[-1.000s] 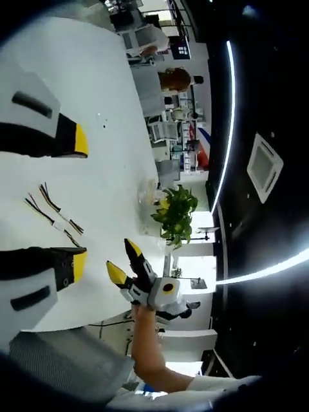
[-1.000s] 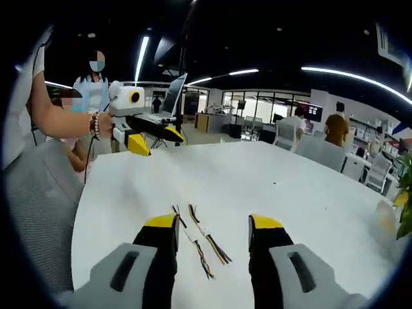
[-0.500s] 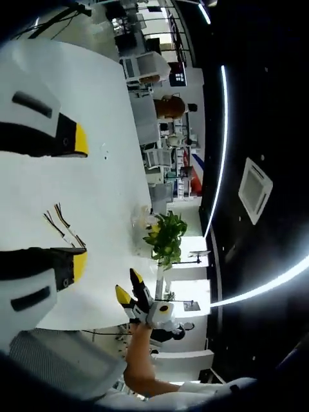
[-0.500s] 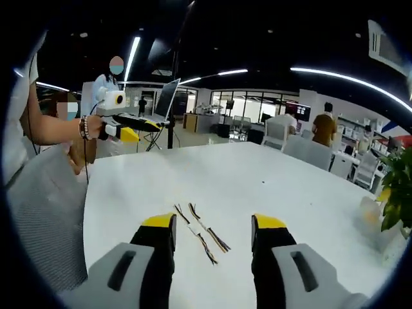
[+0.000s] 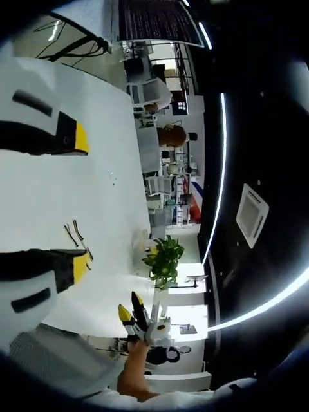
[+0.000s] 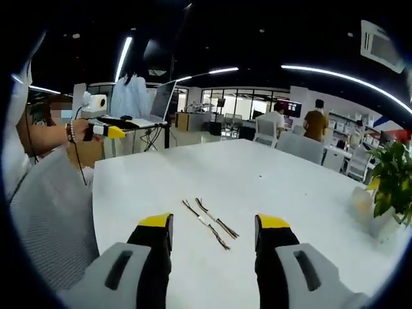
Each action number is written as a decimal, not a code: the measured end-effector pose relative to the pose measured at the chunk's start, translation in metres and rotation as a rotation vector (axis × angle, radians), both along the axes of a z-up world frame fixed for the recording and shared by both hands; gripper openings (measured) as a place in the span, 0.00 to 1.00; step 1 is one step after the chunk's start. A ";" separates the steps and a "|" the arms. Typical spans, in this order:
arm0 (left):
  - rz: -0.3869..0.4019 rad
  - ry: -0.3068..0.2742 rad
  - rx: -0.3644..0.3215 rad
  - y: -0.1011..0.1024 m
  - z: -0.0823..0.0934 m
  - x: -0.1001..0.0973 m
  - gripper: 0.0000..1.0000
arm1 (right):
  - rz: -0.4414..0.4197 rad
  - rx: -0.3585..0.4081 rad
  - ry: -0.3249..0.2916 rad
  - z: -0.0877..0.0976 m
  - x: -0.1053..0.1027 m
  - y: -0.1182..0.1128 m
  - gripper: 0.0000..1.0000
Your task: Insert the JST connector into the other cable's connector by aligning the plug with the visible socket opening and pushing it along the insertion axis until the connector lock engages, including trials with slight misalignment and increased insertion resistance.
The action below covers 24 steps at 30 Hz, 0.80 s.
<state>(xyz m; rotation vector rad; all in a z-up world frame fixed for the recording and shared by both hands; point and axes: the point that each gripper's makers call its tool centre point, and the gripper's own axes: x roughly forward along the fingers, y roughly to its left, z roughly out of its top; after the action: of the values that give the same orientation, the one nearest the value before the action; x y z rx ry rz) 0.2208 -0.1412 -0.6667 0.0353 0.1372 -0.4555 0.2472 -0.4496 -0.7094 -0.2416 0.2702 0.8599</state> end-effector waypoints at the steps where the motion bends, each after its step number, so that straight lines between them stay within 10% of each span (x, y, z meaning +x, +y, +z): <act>1: 0.010 -0.010 -0.009 0.001 0.003 -0.004 0.55 | -0.011 -0.012 -0.008 0.000 -0.002 -0.001 0.56; 14: 0.040 0.024 -0.023 -0.008 -0.013 -0.046 0.54 | -0.112 0.042 -0.063 0.014 -0.030 -0.008 0.55; 24: 0.083 0.060 0.006 -0.004 -0.033 -0.070 0.55 | -0.177 -0.006 -0.028 -0.010 -0.048 -0.023 0.55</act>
<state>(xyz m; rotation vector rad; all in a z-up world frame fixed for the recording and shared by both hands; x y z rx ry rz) 0.1510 -0.1452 -0.6999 0.0216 0.1985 -0.3730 0.1996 -0.4722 -0.7193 -0.2316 0.2636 0.6803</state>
